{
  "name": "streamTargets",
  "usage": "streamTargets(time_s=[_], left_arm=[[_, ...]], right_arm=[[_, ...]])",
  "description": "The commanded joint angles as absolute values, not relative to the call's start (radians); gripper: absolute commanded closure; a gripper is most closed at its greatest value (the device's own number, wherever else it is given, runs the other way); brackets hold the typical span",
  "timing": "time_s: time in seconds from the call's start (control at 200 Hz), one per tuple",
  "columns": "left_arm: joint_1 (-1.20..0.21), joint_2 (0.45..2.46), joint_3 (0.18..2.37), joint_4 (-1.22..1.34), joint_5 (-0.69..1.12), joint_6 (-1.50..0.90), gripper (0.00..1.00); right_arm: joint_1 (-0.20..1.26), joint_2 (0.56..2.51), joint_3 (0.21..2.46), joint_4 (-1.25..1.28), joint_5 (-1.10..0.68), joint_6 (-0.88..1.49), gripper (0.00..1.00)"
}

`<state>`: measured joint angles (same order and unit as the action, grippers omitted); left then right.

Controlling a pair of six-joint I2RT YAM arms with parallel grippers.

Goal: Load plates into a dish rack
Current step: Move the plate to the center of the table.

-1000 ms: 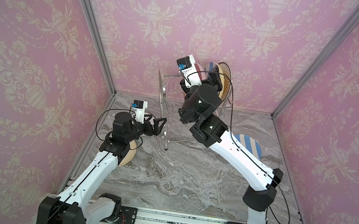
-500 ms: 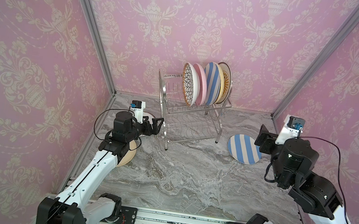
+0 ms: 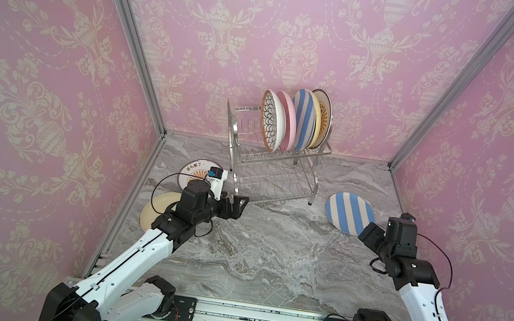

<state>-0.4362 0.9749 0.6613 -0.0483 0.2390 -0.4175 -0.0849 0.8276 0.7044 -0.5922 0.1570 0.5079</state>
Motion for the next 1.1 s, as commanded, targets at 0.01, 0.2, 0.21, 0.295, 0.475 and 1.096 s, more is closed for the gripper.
streamTargets(time_s=[0.01,0.2,0.21,0.295,0.475,1.096], left_arm=[[-0.561,0.979,0.636,-0.061,0.093,-0.450,0.01],[-0.694,1.138,0.649,0.056,0.103,-0.467,0.01],[-0.699,1.145,0.652,0.062,0.105,-0.467,0.01],[-0.718,1.197,0.667,0.106,0.125,-0.463,0.01],[-0.740,1.225,0.644,0.192,0.140,-0.460,0.01],[-0.755,1.118,0.546,0.232,0.111,-0.430,0.01]], right_arm=[[-0.213,0.875,0.669,-0.436,-0.145,0.576,0.12],[-0.277,1.076,0.770,-0.363,-0.135,0.551,0.13],[-0.278,1.091,0.784,-0.363,-0.127,0.545,0.13],[-0.277,1.221,0.890,-0.362,-0.073,0.500,0.13],[-0.277,1.544,1.161,-0.406,-0.108,0.439,0.14],[-0.249,2.259,1.942,-0.737,-0.216,0.274,0.17]])
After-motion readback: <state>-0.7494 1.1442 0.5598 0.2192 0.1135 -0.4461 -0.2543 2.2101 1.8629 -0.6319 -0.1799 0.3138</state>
